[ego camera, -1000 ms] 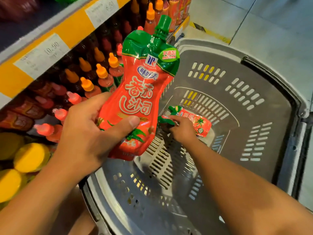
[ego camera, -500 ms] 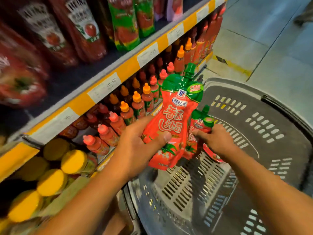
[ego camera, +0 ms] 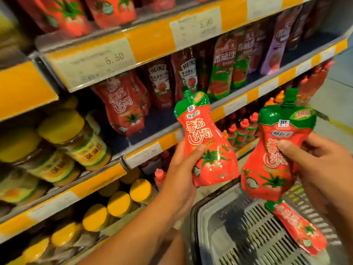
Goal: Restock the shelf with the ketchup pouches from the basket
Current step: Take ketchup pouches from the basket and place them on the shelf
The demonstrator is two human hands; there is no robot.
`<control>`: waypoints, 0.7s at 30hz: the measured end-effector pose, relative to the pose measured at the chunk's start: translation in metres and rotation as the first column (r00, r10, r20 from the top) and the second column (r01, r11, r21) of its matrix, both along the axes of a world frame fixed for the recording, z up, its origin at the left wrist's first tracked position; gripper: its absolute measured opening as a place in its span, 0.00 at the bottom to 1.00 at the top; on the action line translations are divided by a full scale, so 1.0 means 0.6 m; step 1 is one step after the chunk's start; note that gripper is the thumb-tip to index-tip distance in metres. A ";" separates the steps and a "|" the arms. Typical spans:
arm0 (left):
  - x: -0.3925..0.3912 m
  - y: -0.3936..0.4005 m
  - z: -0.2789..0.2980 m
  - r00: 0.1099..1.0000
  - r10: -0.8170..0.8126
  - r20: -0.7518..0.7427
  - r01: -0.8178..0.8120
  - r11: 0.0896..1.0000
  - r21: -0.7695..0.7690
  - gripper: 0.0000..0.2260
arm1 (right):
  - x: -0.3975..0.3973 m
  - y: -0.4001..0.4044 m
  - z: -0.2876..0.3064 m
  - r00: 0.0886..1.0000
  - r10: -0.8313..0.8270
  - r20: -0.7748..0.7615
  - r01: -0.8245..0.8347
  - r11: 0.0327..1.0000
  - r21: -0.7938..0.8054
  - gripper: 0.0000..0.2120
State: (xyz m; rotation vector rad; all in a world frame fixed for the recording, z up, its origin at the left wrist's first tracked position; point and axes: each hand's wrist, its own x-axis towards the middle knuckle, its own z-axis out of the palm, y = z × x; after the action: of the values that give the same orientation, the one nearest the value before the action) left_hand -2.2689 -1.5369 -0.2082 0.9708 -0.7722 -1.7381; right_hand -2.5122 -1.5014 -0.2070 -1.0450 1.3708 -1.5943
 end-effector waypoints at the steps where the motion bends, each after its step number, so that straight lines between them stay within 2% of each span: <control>1: 0.015 -0.006 0.009 1.000 0.016 -0.005 -0.016 1.000 0.005 0.20 | 0.013 -0.010 0.006 1.000 0.010 0.018 -0.009 0.999 -0.034 0.14; 3: 0.044 -0.018 0.025 0.998 0.052 0.043 -0.051 0.998 -0.026 0.19 | 0.038 -0.024 0.014 0.999 0.013 0.038 -0.009 0.996 -0.093 0.14; 6: 0.082 -0.039 0.040 0.970 0.127 0.209 -0.099 0.985 -0.139 0.16 | 0.077 -0.036 0.024 0.998 0.034 0.055 -0.025 0.989 -0.148 0.07; 9: 0.108 -0.062 0.057 0.907 0.210 0.364 -0.113 0.956 -0.270 0.11 | 0.105 -0.042 0.033 0.991 0.093 0.097 -0.077 0.984 -0.160 0.06; 12: 0.117 -0.081 0.079 0.818 0.307 0.487 -0.099 0.909 -0.405 0.13 | 0.122 -0.049 0.040 0.984 0.131 0.118 -0.109 0.978 -0.179 0.06; 17: 0.118 -0.102 0.093 0.676 0.495 0.546 -0.183 0.830 -0.526 0.11 | 0.148 -0.042 0.043 0.978 0.185 0.099 -0.168 0.972 -0.162 0.09; 21: 0.127 -0.117 0.086 0.631 0.566 0.531 -0.268 0.801 -0.535 0.13 | 0.163 -0.042 0.030 0.971 0.213 0.105 -0.202 0.974 -0.101 0.07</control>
State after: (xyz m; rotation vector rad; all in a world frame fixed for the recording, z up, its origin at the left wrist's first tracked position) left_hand -2.1930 -1.6072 -0.1566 1.3666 -1.1889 -0.7149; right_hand -2.4144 -1.5267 -0.1892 -1.0936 1.0838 -1.5466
